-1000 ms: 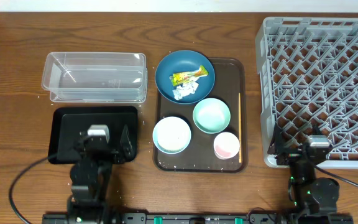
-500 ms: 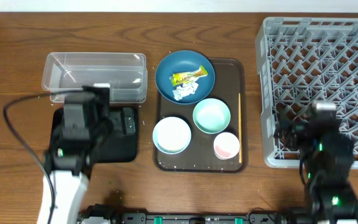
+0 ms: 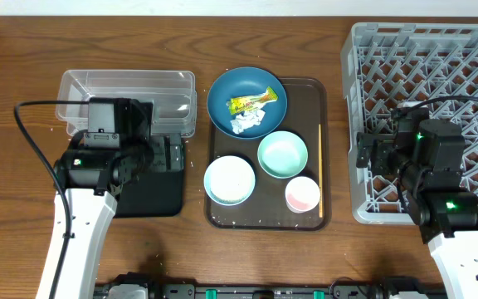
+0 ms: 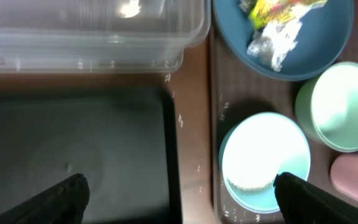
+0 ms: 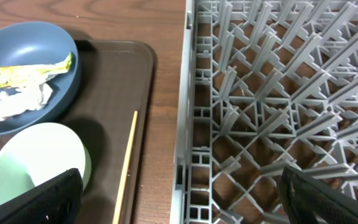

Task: Sort waste into correct bins and load items into the dishwasher rack
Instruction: 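Move the left gripper over the blue plate toward the white tissue, then grasp the white tissue with the left gripper and lift it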

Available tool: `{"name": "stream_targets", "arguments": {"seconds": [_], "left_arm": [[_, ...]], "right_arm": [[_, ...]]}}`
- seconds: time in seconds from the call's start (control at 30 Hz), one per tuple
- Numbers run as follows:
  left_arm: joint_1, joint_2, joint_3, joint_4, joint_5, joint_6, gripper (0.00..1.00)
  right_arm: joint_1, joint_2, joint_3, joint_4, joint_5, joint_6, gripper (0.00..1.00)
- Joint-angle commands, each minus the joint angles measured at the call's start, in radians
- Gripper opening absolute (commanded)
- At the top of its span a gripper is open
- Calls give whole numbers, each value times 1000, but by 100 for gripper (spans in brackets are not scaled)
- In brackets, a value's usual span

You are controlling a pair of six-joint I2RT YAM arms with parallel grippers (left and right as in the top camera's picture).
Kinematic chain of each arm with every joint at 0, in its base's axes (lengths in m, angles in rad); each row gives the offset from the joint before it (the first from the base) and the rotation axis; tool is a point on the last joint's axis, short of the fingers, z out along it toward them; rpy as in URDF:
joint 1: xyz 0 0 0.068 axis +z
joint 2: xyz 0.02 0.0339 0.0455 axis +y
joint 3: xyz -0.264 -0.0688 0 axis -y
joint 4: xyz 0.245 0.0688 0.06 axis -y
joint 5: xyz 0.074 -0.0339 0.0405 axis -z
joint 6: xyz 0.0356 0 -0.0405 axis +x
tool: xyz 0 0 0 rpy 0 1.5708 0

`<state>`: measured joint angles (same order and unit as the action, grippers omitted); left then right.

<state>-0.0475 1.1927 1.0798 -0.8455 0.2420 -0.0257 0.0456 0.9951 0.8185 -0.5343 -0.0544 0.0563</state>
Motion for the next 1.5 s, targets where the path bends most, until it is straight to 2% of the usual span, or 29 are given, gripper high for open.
{"name": "stream_targets", "arguments": {"seconds": [0.0,0.27,0.47,0.57,0.7,1.07,1.23,1.47], "left_arm": [[-3,3,22,67,39,-2,97],[-92,92,22,287,34,-1,97],[-200,253,23,485,34,-1,96],[-245,320,22,566,30,-1,92],[-304,418,22,655,-27,-1,91],[-336,584,22,661,-51,-2,90],[-336,619,22,664,-51,-2,85],[-336,657,22,669,-51,-2,71]], "right_arm": [[7,0,24,0,-24,-2,99],[7,0,24,2,-25,-2,99],[7,0,23,1,-24,-2,99],[7,0,23,-2,-24,-2,99],[7,8,23,-4,-24,-2,99],[7,39,23,-8,-24,-2,99],[7,40,23,-8,-24,-2,99],[7,40,23,-8,-24,-2,99]]}}
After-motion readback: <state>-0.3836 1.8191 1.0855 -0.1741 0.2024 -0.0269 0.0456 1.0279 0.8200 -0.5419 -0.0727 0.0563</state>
